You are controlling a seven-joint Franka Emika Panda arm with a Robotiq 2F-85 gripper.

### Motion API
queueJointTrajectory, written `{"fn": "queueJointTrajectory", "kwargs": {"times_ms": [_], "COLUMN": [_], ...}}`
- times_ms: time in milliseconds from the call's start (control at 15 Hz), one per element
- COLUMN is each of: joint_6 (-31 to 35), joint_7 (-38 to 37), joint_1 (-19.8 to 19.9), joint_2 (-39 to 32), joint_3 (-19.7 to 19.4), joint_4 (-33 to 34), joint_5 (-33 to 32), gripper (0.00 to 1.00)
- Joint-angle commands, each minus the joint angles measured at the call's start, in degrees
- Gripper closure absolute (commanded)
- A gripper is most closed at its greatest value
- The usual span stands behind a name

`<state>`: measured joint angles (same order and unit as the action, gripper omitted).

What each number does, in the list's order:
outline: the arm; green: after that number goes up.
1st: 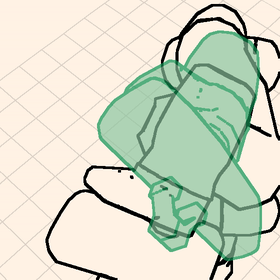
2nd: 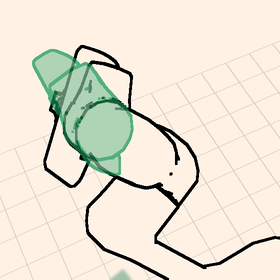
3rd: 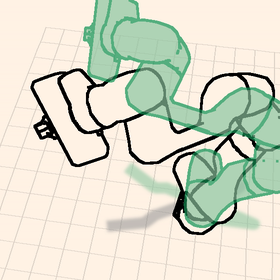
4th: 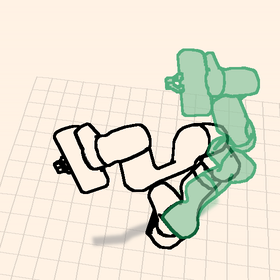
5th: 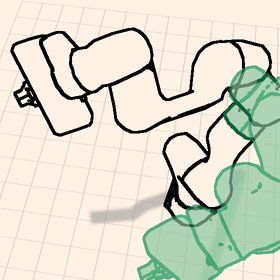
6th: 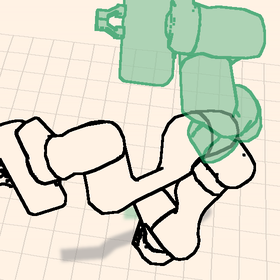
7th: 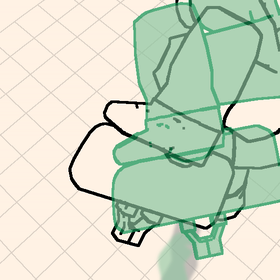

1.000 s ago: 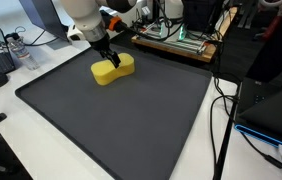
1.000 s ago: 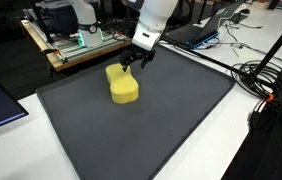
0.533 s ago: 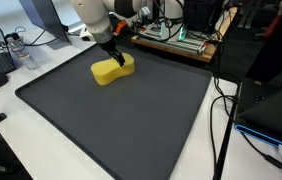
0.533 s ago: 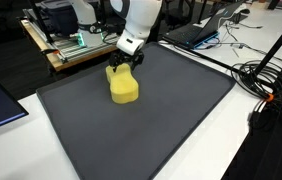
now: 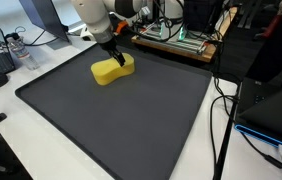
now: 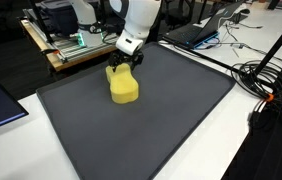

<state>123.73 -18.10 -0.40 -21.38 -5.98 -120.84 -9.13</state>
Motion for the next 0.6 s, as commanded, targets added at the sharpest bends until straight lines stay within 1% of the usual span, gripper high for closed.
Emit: {"fn": "queueJointTrajectory", "kwargs": {"times_ms": [0, 200, 400, 533], "joint_6": [0.4, 6.8, 12.2, 16.9], "joint_7": [-3.3, -6.5, -7.6, -10.8], "joint_1": [0.0, 0.0, 0.4, -0.7], "joint_2": [-1.6, -1.1, -1.0, -0.8], "joint_3": [-0.8, -1.4, -1.6, -3.0], "joint_4": [0.9, -1.0, -2.5, -4.2], "joint_5": [0.6, 1.2, 3.0, 1.5], "gripper": [0.0, 0.0, 0.0, 0.0]}}
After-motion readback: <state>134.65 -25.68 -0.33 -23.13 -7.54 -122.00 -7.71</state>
